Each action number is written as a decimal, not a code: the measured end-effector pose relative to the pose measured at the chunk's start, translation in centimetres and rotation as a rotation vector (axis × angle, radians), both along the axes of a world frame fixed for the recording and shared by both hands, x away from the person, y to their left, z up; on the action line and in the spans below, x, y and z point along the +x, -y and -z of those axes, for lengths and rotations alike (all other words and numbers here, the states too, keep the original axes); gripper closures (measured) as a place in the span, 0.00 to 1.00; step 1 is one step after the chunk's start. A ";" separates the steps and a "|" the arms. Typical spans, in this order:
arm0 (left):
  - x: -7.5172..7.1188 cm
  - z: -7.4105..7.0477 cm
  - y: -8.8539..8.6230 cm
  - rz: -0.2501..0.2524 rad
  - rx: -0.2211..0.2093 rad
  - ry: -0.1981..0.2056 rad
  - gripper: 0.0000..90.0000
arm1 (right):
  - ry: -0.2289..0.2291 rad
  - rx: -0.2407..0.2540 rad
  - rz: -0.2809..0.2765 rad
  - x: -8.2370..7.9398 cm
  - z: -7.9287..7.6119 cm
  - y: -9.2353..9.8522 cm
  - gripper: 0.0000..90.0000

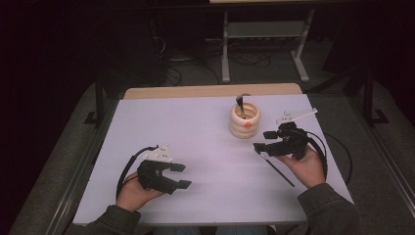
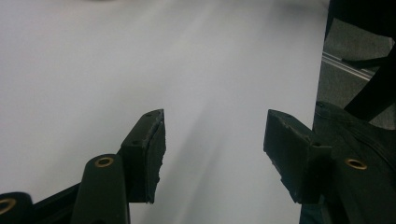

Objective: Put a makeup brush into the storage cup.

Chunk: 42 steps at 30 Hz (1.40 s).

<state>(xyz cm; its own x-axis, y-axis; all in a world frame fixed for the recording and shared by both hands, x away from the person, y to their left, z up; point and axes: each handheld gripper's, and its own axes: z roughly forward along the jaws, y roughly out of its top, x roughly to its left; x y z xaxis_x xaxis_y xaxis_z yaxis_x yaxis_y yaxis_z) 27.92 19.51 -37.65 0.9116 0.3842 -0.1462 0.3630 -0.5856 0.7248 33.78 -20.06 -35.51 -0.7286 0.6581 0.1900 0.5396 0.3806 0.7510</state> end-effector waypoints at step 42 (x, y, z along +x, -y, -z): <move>-0.4 0.1 0.2 -0.012 -0.007 -0.006 0.41 | -0.130 -0.175 0.098 -3.5 4.5 3.0 0.53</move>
